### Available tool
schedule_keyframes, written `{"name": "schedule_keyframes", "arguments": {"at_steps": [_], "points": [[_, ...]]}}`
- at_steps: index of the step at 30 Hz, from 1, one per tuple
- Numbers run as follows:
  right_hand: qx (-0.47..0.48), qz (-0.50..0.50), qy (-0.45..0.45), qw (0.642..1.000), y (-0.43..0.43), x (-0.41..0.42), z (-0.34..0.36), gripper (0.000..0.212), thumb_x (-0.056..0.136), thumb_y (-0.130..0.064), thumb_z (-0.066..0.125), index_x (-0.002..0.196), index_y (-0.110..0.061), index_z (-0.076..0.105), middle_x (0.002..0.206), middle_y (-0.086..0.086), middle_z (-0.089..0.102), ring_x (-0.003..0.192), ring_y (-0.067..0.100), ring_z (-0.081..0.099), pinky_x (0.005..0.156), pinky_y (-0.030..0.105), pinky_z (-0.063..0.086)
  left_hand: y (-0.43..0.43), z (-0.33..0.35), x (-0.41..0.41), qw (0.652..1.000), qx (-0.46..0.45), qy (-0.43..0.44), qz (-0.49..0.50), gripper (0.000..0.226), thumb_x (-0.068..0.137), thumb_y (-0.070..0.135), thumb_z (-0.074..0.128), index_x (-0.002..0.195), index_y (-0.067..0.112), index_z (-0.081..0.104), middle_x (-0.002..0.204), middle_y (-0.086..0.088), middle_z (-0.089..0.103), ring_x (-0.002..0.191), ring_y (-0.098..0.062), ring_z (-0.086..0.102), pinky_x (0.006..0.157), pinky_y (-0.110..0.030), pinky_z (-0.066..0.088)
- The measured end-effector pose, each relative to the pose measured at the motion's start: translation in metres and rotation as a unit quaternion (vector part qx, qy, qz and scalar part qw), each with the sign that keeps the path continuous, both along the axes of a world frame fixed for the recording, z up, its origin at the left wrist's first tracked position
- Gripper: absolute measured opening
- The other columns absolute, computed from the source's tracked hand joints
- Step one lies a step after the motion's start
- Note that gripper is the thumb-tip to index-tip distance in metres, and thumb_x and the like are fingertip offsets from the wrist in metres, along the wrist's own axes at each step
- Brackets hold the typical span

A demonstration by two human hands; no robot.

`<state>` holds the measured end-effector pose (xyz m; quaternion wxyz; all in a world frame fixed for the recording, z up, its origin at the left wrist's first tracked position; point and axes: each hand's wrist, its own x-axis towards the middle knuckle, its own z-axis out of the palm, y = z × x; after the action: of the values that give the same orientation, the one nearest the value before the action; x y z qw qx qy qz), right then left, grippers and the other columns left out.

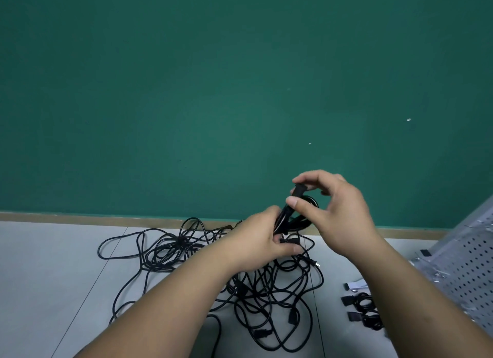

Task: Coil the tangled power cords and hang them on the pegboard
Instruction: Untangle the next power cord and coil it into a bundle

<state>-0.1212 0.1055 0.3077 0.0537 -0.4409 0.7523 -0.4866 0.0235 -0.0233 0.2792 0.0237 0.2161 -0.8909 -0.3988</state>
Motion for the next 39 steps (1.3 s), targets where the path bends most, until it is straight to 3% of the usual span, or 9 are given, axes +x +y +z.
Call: {"name": "schedule_keyframes", "arguments": {"at_steps": [3, 6, 10, 19, 25, 29, 32, 35, 39], "points": [[-0.05, -0.015, 0.019, 0.998, 0.001, 0.002, 0.004, 0.029, 0.088, -0.032, 0.084, 0.111, -0.045, 0.072, 0.107, -0.014, 0.069, 0.107, 0.005, 0.062, 0.092, 0.02, 0.046, -0.007, -0.002, -0.003, 0.99, 0.078, 0.079, 0.082, 0.031, 0.09, 0.034, 0.082, 0.109, 0.031, 0.057, 0.078, 0.014, 0.061, 0.063, 0.0, 0.054, 0.066, -0.03, 0.046], [-0.081, -0.02, -0.045, 0.995, -0.001, -0.006, 0.0, 0.02, 0.096, -0.024, 0.077, 0.106, -0.04, 0.073, 0.092, -0.01, 0.071, 0.081, 0.014, 0.062, 0.077, 0.036, 0.053, -0.013, 0.002, -0.003, 0.951, 0.206, 0.174, 0.151, 0.024, 0.093, 0.024, 0.08, 0.111, 0.025, 0.065, 0.067, 0.015, 0.06, 0.055, -0.008, 0.051, 0.056, -0.027, 0.043], [-0.018, -0.07, -0.074, 0.995, -0.005, -0.016, -0.01, 0.013, 0.096, -0.028, 0.077, 0.093, -0.04, 0.073, 0.075, -0.001, 0.072, 0.067, 0.031, 0.065, 0.073, 0.05, 0.06, -0.01, 0.009, -0.001, 0.9, 0.314, 0.259, 0.159, 0.019, 0.096, 0.014, 0.078, 0.109, 0.013, 0.065, 0.079, -0.009, 0.048, 0.056, -0.017, 0.039, 0.05, -0.032, 0.033], [0.057, -0.144, -0.004, 0.988, -0.017, -0.015, -0.017, 0.01, 0.095, -0.031, 0.078, 0.086, -0.031, 0.075, 0.078, -0.009, 0.072, 0.07, 0.01, 0.067, 0.067, 0.024, 0.049, -0.007, 0.02, 0.009, 0.889, 0.354, 0.272, 0.1, 0.015, 0.1, 0.01, 0.071, 0.11, 0.018, 0.064, 0.072, 0.011, 0.056, 0.057, -0.014, 0.035, 0.051, -0.033, 0.028], [0.126, -0.12, 0.019, 0.985, -0.013, -0.014, -0.012, 0.009, 0.094, -0.032, 0.08, 0.086, -0.03, 0.077, 0.08, -0.014, 0.072, 0.074, 0.002, 0.064, 0.061, 0.016, 0.042, -0.025, 0.013, 0.009, 0.935, 0.204, 0.225, 0.184, 0.009, 0.098, 0.024, 0.074, 0.101, 0.029, 0.066, 0.06, 0.019, 0.052, 0.053, -0.009, 0.043, 0.054, -0.029, 0.035], [0.157, -0.005, 0.058, 0.986, -0.003, -0.005, 0.003, 0.011, 0.086, -0.039, 0.087, 0.082, -0.037, 0.076, 0.074, -0.017, 0.067, 0.068, 0.0, 0.062, 0.06, 0.012, 0.038, -0.045, 0.012, 0.012, 0.962, 0.054, 0.124, 0.239, 0.026, 0.086, 0.013, 0.071, 0.102, 0.027, 0.057, 0.081, 0.008, 0.06, 0.063, -0.013, 0.049, 0.059, -0.029, 0.042], [0.14, 0.104, 0.094, 0.98, 0.005, 0.004, 0.02, 0.013, 0.082, -0.04, 0.09, 0.084, -0.041, 0.078, 0.087, -0.019, 0.065, 0.073, 0.007, 0.062, 0.065, 0.016, 0.042, -0.046, 0.011, 0.014, 0.979, -0.042, 0.046, 0.195, 0.035, 0.083, 0.014, 0.072, 0.103, 0.027, 0.046, 0.089, 0.006, 0.058, 0.072, -0.013, 0.055, 0.063, -0.033, 0.046], [0.089, 0.189, 0.091, 0.974, 0.007, 0.017, 0.035, 0.015, 0.08, -0.031, 0.093, 0.084, -0.037, 0.08, 0.087, -0.015, 0.065, 0.071, 0.014, 0.063, 0.066, 0.02, 0.048, -0.035, 0.004, 0.008, 0.985, -0.13, -0.019, 0.115, 0.04, 0.093, 0.033, 0.074, 0.114, 0.025, 0.041, 0.098, 0.004, 0.063, 0.088, -0.021, 0.063, 0.071, -0.038, 0.048], [0.047, 0.191, 0.121, 0.973, 0.005, 0.021, 0.038, 0.02, 0.081, -0.022, 0.093, 0.091, -0.034, 0.08, 0.087, -0.013, 0.068, 0.073, 0.014, 0.067, 0.069, 0.02, 0.052, -0.004, -0.004, -0.003, 0.967, -0.236, -0.076, -0.058, 0.038, 0.104, 0.05, 0.058, 0.127, 0.021, 0.05, 0.116, -0.004, 0.066, 0.107, -0.03, 0.065, 0.085, -0.042, 0.052]]}}
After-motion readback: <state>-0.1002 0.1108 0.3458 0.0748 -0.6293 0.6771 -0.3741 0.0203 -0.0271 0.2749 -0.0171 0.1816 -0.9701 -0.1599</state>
